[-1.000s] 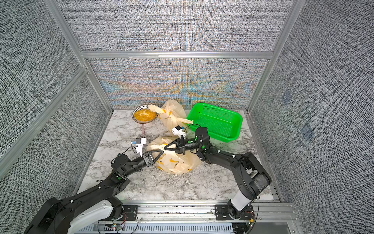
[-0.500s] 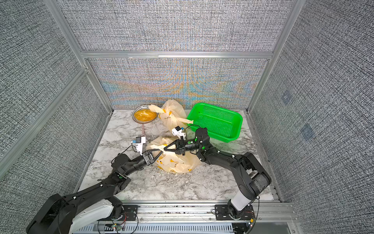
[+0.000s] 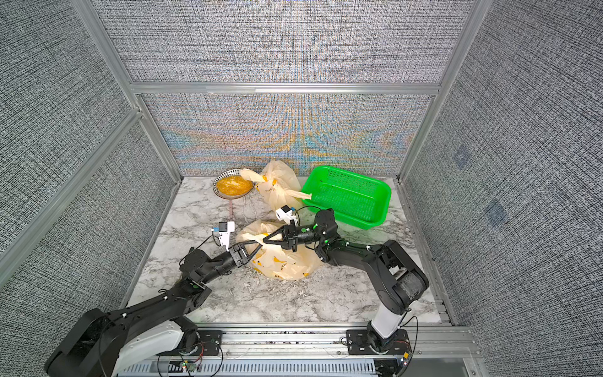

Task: Place the banana into a plastic bag & tie a knot
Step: Cross the plastic bag at the center of the board.

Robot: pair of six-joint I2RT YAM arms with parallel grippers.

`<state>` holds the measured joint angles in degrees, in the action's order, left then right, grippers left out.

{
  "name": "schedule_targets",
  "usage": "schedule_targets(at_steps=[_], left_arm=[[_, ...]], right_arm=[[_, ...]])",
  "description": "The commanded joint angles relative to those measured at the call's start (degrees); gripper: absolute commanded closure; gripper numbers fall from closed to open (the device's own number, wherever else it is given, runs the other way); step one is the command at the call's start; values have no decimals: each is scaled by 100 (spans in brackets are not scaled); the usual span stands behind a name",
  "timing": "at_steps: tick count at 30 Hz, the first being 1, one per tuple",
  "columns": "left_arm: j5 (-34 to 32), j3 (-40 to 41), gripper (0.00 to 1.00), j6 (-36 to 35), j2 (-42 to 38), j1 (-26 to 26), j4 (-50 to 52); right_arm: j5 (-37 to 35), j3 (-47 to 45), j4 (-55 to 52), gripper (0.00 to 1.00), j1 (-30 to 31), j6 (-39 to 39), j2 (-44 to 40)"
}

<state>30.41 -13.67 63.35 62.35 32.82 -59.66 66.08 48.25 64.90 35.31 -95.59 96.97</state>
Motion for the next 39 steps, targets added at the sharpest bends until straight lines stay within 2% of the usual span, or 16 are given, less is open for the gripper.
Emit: schedule_targets(at_steps=[1, 6, 11, 16, 22, 30, 36, 39], left_arm=[[164, 21, 72, 63, 36, -3, -532], [113, 29, 72, -31, -77, -3, -285], [115, -4, 61, -163, -196, -3, -99], [167, 22, 62, -217, -170, -3, -307], [405, 27, 69, -200, -74, -3, -924], [407, 88, 77, -281, -188, -2, -866], [310, 51, 100, -350, -222, -3, -584], [220, 49, 100, -460, -335, -3, -229]], right_arm=[[9, 76, -22, 100, 17, 66, 26], [2, 108, -29, 100, 11, 52, 34], [9, 73, -39, 100, 7, 41, 33], [-6, 71, -66, 100, 11, 31, 49], [-20, 69, -18, 100, 10, -36, 72], [-31, 79, 227, 100, 9, -213, 178], [-36, 93, 289, 100, 7, -232, 202], [-14, 112, 249, 100, 3, -139, 166]])
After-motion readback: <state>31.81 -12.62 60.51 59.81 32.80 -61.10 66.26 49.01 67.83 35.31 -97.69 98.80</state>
